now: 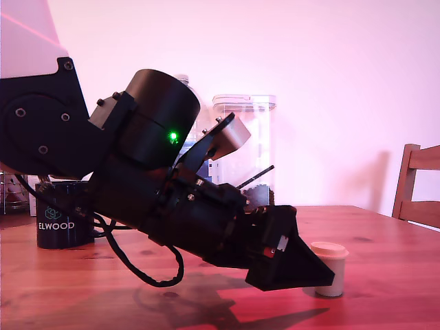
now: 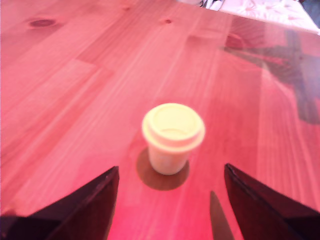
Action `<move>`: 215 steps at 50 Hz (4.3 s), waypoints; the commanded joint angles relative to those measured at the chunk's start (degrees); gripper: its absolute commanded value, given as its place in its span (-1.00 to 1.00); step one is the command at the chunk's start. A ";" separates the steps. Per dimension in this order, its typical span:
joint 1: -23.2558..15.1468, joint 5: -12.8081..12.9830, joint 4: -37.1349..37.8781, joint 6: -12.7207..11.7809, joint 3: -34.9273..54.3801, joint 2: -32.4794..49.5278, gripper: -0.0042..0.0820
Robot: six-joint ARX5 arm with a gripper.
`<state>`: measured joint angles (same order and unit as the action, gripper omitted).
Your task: Pick up the coffee capsules from the table one by one and drop them inside the nearest coffee cup
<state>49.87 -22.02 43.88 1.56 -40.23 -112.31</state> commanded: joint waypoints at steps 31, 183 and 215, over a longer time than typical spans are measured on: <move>1.70 0.00 -2.58 0.31 -6.86 -4.63 0.50; -9.03 11.26 -34.16 2.73 -4.15 31.39 -0.61; -27.91 19.15 -42.71 1.22 3.48 48.46 -0.61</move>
<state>23.18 -3.25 1.21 3.16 -37.80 -64.55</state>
